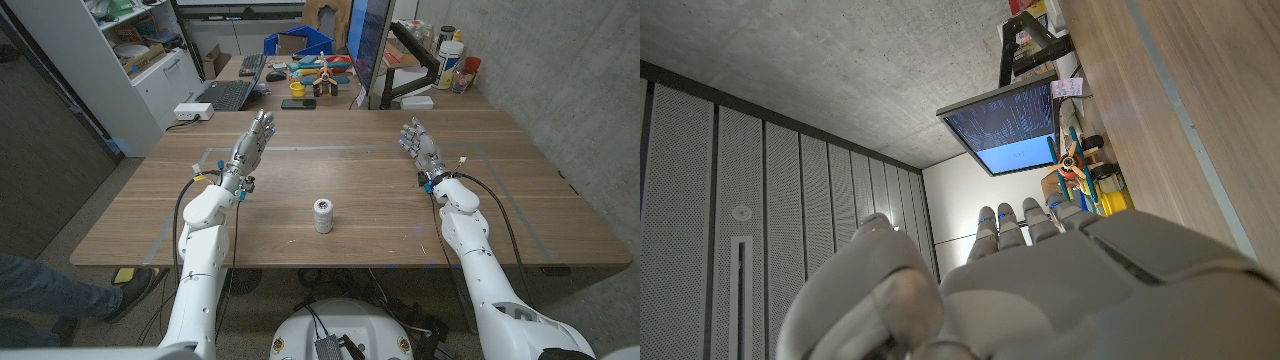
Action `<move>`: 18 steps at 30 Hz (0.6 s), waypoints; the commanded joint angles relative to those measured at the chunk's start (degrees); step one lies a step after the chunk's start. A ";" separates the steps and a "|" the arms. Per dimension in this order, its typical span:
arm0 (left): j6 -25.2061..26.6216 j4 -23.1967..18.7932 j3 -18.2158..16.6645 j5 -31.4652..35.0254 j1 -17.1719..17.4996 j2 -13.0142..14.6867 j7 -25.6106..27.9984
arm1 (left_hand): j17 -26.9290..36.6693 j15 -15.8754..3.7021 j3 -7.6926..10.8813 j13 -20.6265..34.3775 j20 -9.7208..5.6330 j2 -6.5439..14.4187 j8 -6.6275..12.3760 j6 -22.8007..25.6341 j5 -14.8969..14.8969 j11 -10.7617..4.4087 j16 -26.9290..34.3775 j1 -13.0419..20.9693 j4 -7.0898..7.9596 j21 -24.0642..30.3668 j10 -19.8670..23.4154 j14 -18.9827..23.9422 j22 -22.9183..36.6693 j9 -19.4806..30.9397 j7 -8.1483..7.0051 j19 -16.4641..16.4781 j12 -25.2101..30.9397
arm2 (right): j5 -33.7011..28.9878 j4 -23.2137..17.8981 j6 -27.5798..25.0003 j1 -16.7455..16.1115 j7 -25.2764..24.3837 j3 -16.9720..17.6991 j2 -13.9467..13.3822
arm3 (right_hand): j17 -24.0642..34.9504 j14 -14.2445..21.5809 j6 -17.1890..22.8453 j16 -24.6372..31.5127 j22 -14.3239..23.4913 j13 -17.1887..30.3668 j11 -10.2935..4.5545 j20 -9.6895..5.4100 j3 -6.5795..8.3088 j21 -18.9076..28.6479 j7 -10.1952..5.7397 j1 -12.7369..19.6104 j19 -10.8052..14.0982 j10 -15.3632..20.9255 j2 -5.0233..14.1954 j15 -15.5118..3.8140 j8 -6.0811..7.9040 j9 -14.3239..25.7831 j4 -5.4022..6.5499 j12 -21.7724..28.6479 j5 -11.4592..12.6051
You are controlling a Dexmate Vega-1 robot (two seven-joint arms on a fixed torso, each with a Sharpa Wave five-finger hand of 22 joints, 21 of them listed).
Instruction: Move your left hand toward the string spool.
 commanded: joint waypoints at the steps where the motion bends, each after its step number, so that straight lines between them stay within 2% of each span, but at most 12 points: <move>1: -1.05 -3.35 0.78 1.53 2.66 -0.20 0.27 | 0.13 0.11 -0.09 0.17 0.36 0.08 0.49 0.57 0.22 -0.47 0.12 0.84 -0.34 0.44 0.41 0.13 0.33 0.33 0.13 -0.26 0.20 | 0.15 0.81 0.57 0.05 0.28 0.31 0.33 | 0.28 0.64 0.38 -0.13 0.28 0.23 -0.22 0.30 0.03 0.02 0.10 0.55 -0.29 0.70 0.08 -0.07 0.18 0.29 -0.39 0.43 -0.10; 18: -2.70 -7.19 1.24 1.30 5.70 -0.82 0.06 | 0.14 0.08 0.00 0.18 0.70 0.22 0.48 1.00 0.21 -0.49 -0.01 1.58 -0.73 0.45 0.48 0.15 0.35 0.35 0.10 -0.24 0.11 | 0.41 1.84 1.82 0.87 0.93 0.49 0.35 | 0.28 0.75 0.64 -0.18 0.28 0.24 -0.30 0.29 -0.01 0.04 0.05 0.58 -0.37 0.84 0.10 -0.06 0.13 0.30 -0.50 0.38 -0.14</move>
